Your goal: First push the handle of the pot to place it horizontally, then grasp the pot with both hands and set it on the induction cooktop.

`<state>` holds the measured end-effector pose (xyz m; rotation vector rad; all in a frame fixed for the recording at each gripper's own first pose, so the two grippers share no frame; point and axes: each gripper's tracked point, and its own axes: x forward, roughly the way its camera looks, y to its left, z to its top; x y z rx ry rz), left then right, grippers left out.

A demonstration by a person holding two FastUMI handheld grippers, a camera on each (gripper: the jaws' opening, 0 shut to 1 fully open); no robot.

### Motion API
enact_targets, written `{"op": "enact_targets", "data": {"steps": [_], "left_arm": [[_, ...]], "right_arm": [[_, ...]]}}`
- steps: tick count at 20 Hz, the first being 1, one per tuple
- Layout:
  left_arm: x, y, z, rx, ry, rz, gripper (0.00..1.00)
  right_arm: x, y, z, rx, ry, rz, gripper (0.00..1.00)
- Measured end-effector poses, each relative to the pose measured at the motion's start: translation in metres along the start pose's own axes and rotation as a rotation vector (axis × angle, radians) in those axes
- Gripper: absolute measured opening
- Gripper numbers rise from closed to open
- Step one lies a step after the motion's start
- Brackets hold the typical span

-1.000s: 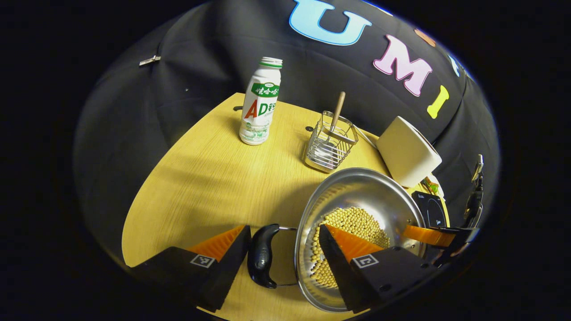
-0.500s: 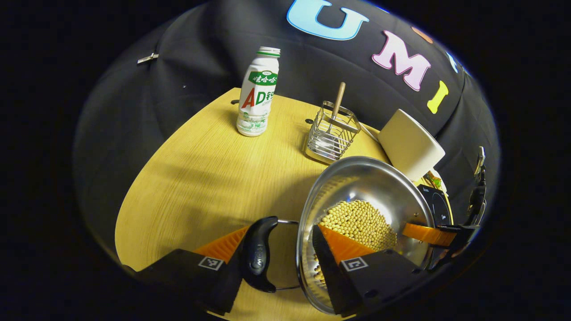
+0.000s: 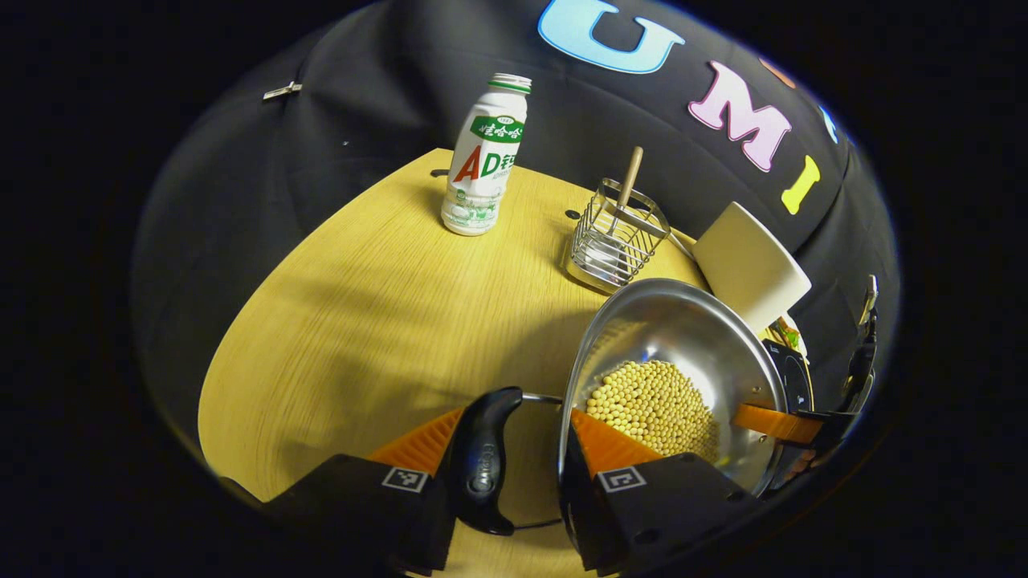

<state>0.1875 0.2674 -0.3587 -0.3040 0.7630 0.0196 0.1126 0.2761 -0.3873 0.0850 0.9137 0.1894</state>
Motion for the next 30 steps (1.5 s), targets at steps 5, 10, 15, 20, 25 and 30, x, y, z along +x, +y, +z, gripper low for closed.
{"op": "enact_targets", "data": {"steps": [5, 10, 15, 20, 25, 30], "left_arm": [[-0.005, 0.001, -0.003, -0.010, -0.001, 0.018, 0.59], [-0.027, -0.004, -0.002, -0.026, -0.013, 0.032, 0.59], [-0.052, -0.033, 0.009, 0.001, -0.035, 0.037, 0.59], [-0.071, -0.087, 0.016, 0.030, -0.053, 0.031, 0.59], [-0.077, -0.150, 0.013, 0.053, -0.064, 0.009, 0.59], [-0.076, -0.215, 0.006, 0.081, -0.068, -0.014, 0.59]], "right_arm": [[-0.007, 0.006, 0.002, -0.024, -0.004, 0.018, 0.56], [-0.024, 0.008, 0.015, -0.050, -0.031, 0.051, 0.56], [-0.053, -0.006, 0.034, -0.036, -0.063, 0.071, 0.56], [-0.087, -0.045, 0.052, -0.016, -0.081, 0.077, 0.56], [-0.117, -0.097, 0.069, 0.007, -0.108, 0.063, 0.56], [-0.139, -0.156, 0.083, 0.027, -0.129, 0.044, 0.56]]}}
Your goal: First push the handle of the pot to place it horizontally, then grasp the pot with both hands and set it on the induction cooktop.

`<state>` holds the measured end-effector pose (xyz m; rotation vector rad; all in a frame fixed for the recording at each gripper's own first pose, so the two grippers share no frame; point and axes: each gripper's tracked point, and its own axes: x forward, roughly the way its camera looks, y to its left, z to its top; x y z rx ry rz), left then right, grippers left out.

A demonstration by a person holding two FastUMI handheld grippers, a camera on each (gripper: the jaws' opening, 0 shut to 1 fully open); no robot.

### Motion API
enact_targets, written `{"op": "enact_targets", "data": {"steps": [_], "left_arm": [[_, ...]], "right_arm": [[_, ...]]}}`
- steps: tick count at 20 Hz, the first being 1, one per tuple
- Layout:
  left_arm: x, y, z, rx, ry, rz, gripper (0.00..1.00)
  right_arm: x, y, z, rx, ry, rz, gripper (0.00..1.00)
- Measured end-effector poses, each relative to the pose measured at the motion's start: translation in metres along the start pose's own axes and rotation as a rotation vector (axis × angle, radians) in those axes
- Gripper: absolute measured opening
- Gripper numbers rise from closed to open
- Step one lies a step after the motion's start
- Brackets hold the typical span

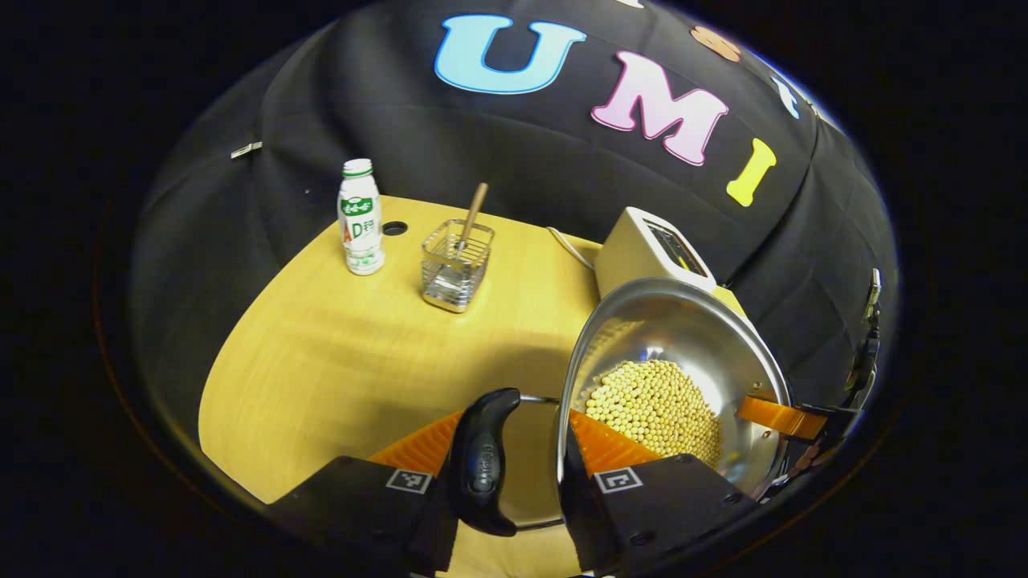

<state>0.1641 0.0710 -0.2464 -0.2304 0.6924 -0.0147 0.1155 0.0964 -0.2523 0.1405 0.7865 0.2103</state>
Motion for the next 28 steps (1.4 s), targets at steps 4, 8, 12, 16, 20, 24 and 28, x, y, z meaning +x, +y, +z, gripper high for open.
{"op": "enact_targets", "data": {"steps": [4, 8, 12, 16, 20, 24, 28], "left_arm": [[0.008, -0.048, -0.005, 0.017, 0.001, -0.022, 0.59], [0.020, -0.088, -0.012, 0.028, 0.004, -0.042, 0.59], [0.034, -0.120, -0.021, 0.025, 0.015, -0.058, 0.59], [0.049, -0.142, -0.029, 0.031, 0.029, -0.072, 0.59], [0.062, -0.149, -0.034, 0.033, 0.036, -0.076, 0.59], [0.079, -0.157, -0.036, 0.037, 0.042, -0.083, 0.59], [0.091, -0.155, -0.039, 0.035, 0.049, -0.078, 0.59]], "right_arm": [[-0.012, -0.045, 0.011, 0.013, -0.013, -0.020, 0.56], [-0.019, -0.085, 0.019, 0.023, -0.018, -0.040, 0.51], [-0.021, -0.119, 0.025, 0.026, -0.019, -0.060, 0.56], [-0.024, -0.138, 0.025, 0.034, -0.009, -0.078, 0.56], [-0.012, -0.160, 0.027, 0.039, 0.001, -0.087, 0.56], [-0.003, -0.168, 0.025, 0.044, 0.016, -0.091, 0.56], [0.011, -0.174, 0.024, 0.046, 0.037, -0.091, 0.56]]}}
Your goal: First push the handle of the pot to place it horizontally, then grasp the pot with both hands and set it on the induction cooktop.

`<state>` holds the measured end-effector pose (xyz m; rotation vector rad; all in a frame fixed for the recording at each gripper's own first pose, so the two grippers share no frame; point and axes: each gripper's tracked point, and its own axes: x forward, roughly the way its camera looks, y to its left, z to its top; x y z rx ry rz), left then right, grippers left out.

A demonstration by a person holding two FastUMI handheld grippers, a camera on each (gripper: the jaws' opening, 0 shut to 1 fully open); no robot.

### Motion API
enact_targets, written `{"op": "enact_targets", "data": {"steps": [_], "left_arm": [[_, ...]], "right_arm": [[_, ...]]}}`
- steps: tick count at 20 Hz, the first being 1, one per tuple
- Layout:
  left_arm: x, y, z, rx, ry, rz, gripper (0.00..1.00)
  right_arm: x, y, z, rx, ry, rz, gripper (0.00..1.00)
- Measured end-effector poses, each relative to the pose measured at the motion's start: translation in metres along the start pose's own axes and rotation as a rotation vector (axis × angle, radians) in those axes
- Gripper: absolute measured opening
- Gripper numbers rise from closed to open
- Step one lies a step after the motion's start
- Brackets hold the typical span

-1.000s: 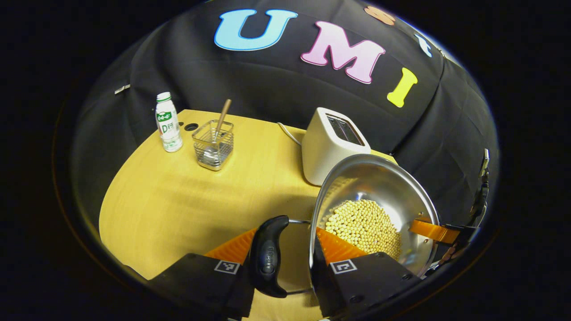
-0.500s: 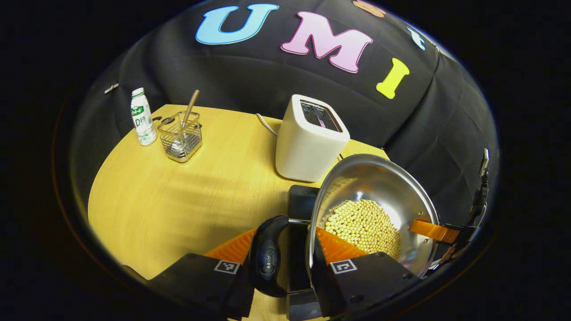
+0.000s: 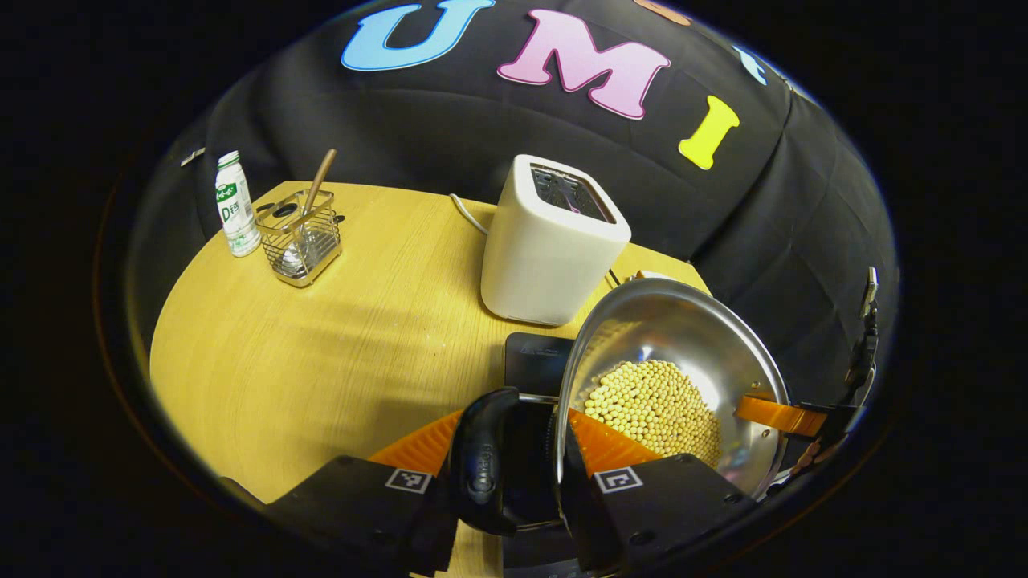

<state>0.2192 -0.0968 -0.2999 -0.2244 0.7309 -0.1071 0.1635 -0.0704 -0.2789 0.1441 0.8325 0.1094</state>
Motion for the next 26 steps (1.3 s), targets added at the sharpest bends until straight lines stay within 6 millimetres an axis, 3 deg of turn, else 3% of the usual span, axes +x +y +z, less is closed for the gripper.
{"op": "enact_targets", "data": {"steps": [5, 6, 7, 8, 9, 11, 12, 16, 19, 25, 26], "left_arm": [[0.011, 0.004, -0.005, -0.013, 0.014, 0.001, 0.59], [0.012, 0.004, -0.006, -0.010, 0.013, 0.001, 0.59], [0.014, 0.004, -0.008, -0.010, 0.017, 0.003, 0.59], [0.016, 0.005, -0.011, -0.013, 0.025, 0.003, 0.59], [0.018, 0.005, -0.012, -0.012, 0.020, 0.001, 0.59], [0.017, 0.004, -0.011, -0.009, 0.011, 0.001, 0.60], [0.017, 0.004, -0.011, -0.017, 0.013, 0.000, 0.60], [0.018, 0.005, -0.014, -0.018, 0.023, -0.002, 0.61], [0.019, 0.006, -0.016, -0.017, 0.042, 0.004, 0.63], [0.017, 0.006, -0.019, -0.059, 0.081, 0.015, 0.63], [0.017, 0.006, -0.017, -0.073, 0.079, 0.013, 0.63]], "right_arm": [[0.013, -0.002, -0.005, 0.001, 0.021, 0.005, 0.56], [0.015, -0.002, -0.007, 0.005, 0.029, 0.008, 0.52], [0.017, -0.003, -0.010, 0.008, 0.036, 0.008, 0.56], [0.017, -0.005, -0.013, 0.008, 0.042, 0.005, 0.51], [0.019, -0.006, -0.012, 0.009, 0.037, 0.008, 0.56], [0.021, -0.007, -0.012, 0.016, 0.030, 0.021, 0.52], [0.023, -0.006, -0.013, 0.012, 0.029, 0.027, 0.56], [0.025, -0.007, -0.012, 0.011, 0.026, 0.040, 0.53], [0.026, -0.007, -0.011, 0.010, 0.021, 0.049, 0.59], [0.028, -0.006, -0.011, 0.025, 0.015, 0.061, 0.55], [0.028, -0.006, -0.011, 0.027, 0.014, 0.067, 0.59]]}}
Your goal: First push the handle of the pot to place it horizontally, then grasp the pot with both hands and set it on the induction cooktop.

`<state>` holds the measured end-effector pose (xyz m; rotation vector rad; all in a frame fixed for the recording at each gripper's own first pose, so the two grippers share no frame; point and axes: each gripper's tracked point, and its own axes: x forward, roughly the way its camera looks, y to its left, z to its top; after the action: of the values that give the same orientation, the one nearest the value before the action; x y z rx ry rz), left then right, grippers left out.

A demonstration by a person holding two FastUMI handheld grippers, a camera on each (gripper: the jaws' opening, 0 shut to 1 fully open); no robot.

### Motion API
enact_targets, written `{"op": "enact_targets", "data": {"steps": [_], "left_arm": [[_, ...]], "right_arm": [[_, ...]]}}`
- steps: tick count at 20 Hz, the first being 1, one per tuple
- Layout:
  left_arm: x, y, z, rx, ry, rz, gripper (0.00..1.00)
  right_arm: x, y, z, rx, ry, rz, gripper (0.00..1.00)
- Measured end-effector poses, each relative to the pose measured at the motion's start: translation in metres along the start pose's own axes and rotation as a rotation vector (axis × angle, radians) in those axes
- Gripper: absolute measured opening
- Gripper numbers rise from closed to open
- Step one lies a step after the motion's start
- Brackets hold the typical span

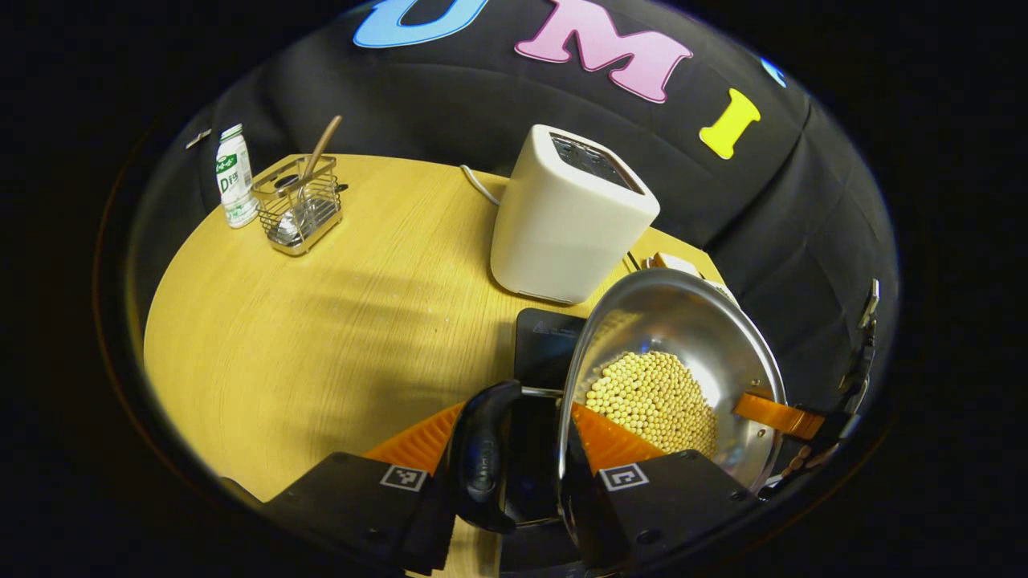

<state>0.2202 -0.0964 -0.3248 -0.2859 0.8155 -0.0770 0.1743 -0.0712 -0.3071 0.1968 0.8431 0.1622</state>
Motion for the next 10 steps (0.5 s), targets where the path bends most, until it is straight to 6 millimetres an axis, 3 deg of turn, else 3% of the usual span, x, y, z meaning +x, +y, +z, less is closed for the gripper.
{"op": "enact_targets", "data": {"steps": [1, 2, 5, 6, 7, 8, 9, 10], "left_arm": [[0.002, 0.001, 0.001, -0.012, -0.003, 0.002, 0.63], [0.001, 0.001, 0.000, -0.021, -0.003, 0.006, 0.65], [-0.003, 0.002, -0.004, -0.013, 0.010, 0.032, 0.70], [-0.006, 0.002, -0.002, -0.008, 0.002, 0.037, 0.72], [-0.010, 0.003, 0.001, -0.001, -0.013, 0.049, 0.85], [-0.013, 0.004, 0.006, 0.006, -0.032, 0.057, 0.87], [-0.019, 0.002, 0.009, 0.010, -0.050, 0.059, 0.98], [-0.028, -0.001, 0.012, 0.018, -0.065, 0.060, 0.97]], "right_arm": [[0.000, 0.000, 0.000, 0.006, 0.003, 0.009, 0.55], [0.001, 0.001, -0.002, 0.011, 0.009, 0.018, 0.60], [-0.003, 0.000, -0.001, 0.015, 0.017, 0.030, 0.61], [-0.002, -0.003, 0.001, 0.006, 0.009, 0.022, 0.66], [-0.006, -0.005, 0.001, 0.001, -0.001, 0.011, 0.69], [-0.012, -0.007, 0.003, -0.003, -0.015, 0.004, 0.77], [-0.018, -0.009, 0.005, -0.008, -0.031, -0.008, 0.84], [-0.027, -0.011, 0.007, -0.011, -0.048, -0.022, 0.93]]}}
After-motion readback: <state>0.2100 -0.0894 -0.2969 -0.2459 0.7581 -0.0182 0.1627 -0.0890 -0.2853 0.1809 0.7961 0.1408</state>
